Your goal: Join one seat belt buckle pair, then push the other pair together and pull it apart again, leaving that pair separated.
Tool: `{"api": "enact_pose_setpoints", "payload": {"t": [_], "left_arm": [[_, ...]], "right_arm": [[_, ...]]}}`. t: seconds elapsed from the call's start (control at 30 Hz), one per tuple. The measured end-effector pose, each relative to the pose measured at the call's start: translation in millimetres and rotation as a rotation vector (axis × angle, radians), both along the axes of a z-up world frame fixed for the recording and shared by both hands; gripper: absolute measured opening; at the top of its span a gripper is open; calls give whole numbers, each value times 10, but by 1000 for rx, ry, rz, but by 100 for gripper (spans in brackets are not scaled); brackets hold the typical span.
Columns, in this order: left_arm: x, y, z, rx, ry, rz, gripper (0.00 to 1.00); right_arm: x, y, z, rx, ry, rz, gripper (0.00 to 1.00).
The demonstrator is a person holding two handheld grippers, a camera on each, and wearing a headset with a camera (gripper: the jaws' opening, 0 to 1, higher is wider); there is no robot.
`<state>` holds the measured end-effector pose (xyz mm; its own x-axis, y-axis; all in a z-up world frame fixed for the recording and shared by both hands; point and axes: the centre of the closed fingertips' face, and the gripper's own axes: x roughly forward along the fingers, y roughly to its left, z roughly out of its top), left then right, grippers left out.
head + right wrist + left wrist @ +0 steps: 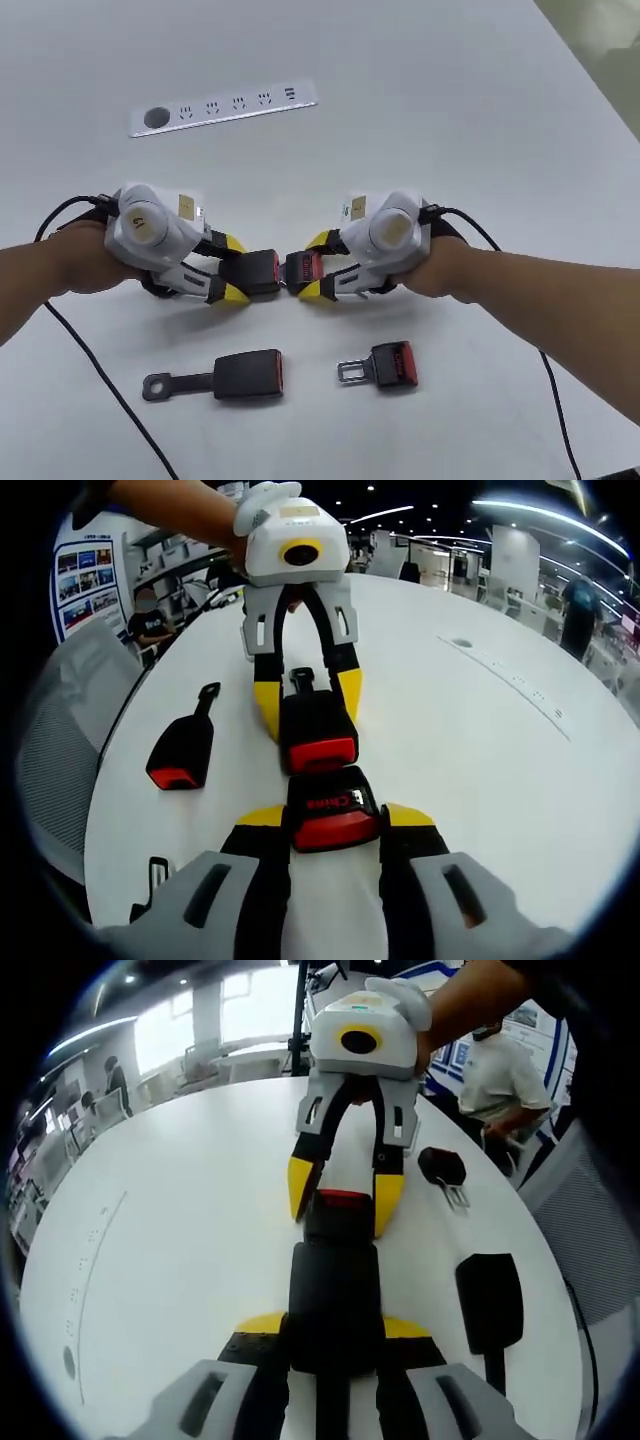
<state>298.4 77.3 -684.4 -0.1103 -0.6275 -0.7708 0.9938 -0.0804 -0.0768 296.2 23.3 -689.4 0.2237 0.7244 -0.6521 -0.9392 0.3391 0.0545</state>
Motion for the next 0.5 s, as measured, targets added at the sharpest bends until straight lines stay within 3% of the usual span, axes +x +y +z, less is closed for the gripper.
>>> {"api": "enact_pose_setpoints", "payload": {"t": [0.5], "left_arm": [[33, 21, -6, 0, 1, -5, 33]], "right_arm": [[26, 3, -2, 23, -6, 2, 32]]}}
